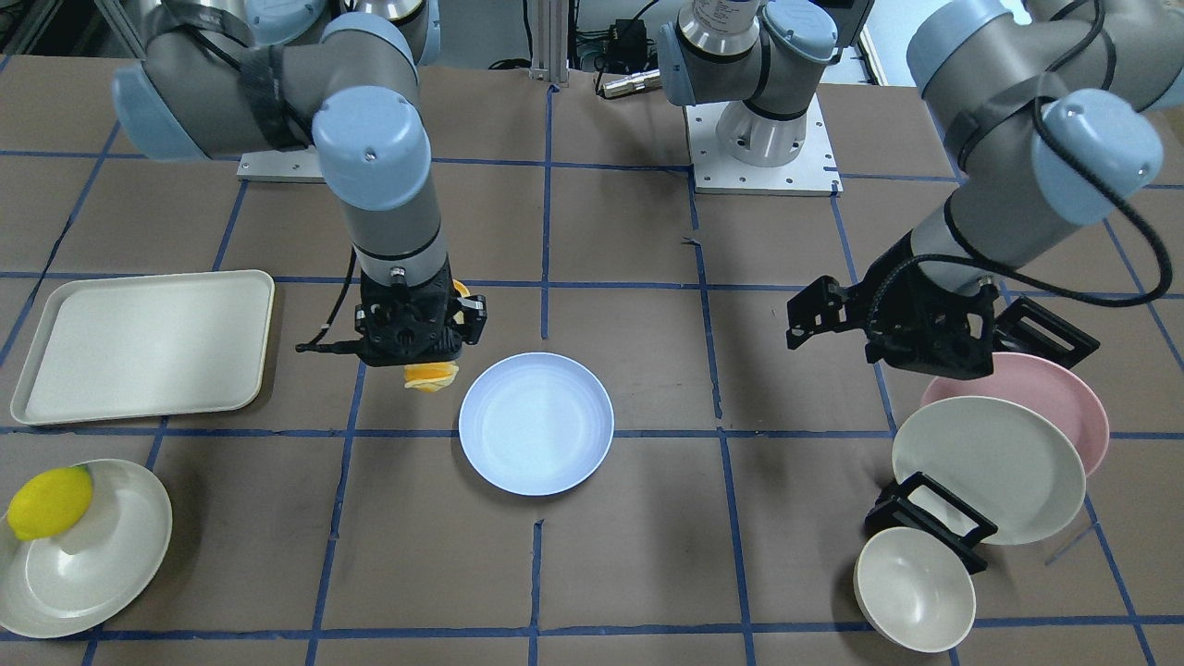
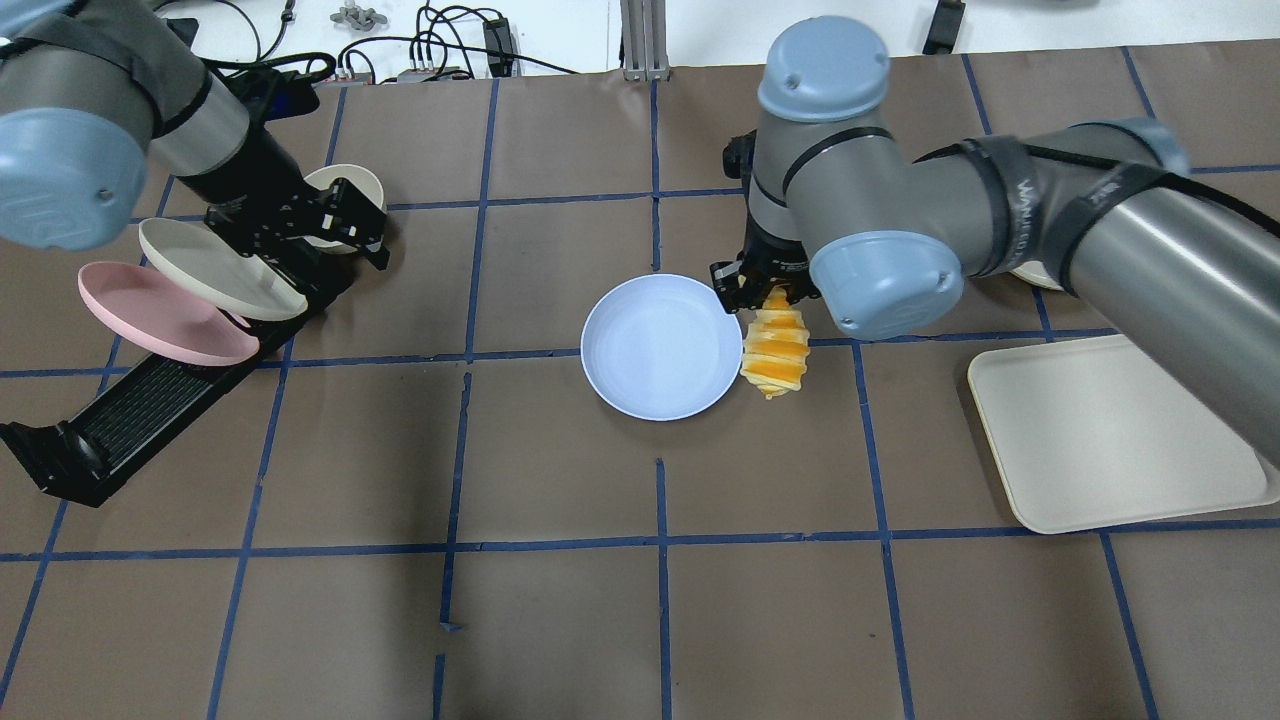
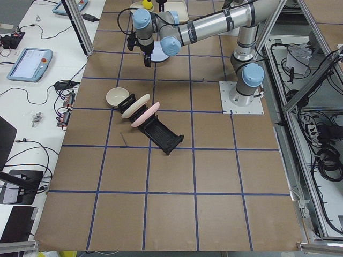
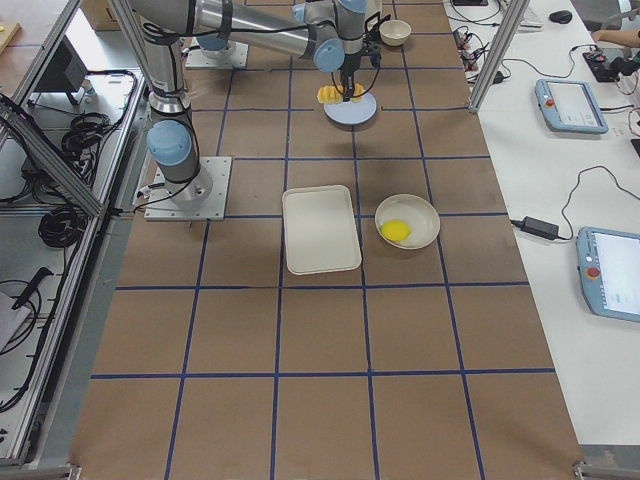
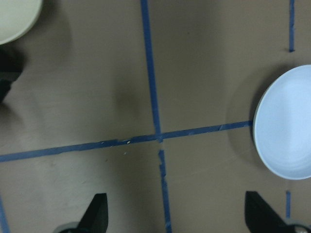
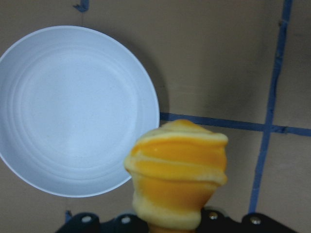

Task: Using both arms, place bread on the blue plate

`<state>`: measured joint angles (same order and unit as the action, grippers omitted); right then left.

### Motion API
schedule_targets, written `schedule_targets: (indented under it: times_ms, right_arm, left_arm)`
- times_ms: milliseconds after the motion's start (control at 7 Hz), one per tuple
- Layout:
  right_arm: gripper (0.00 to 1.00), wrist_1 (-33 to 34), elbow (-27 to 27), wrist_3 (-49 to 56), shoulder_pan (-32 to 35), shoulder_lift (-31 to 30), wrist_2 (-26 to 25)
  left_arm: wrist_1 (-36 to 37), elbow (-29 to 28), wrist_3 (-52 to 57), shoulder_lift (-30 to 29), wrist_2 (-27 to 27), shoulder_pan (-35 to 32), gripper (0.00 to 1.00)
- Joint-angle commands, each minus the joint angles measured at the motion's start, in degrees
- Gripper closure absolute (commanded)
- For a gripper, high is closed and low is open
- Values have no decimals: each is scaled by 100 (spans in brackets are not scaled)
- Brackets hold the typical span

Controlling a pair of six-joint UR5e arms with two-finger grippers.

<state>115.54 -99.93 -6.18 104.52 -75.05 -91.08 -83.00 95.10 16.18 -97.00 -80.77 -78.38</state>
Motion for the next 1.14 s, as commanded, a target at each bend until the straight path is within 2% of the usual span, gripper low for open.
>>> schedule_targets:
  times_ms: [0, 143, 429, 857, 1000]
  right_arm:
    - [91, 459, 96, 90, 410, 577, 55]
    - [91, 618, 105, 239, 576, 806, 99]
    - [91, 759, 140, 520, 587, 992, 126]
    - [90, 978, 167, 530, 604, 1194, 196]
    - [89, 1162, 167, 530, 639, 1299, 205]
  left_arm:
    - [-435, -9, 17, 540, -97, 42, 0]
    - [-741, -18, 16, 794, -201, 51, 0]
    - [-1278, 78, 8, 1357, -859, 60, 0]
    - [-1218, 193, -526, 1315, -363, 104, 0]
    - [-1218, 202, -502, 1368, -378, 112, 0]
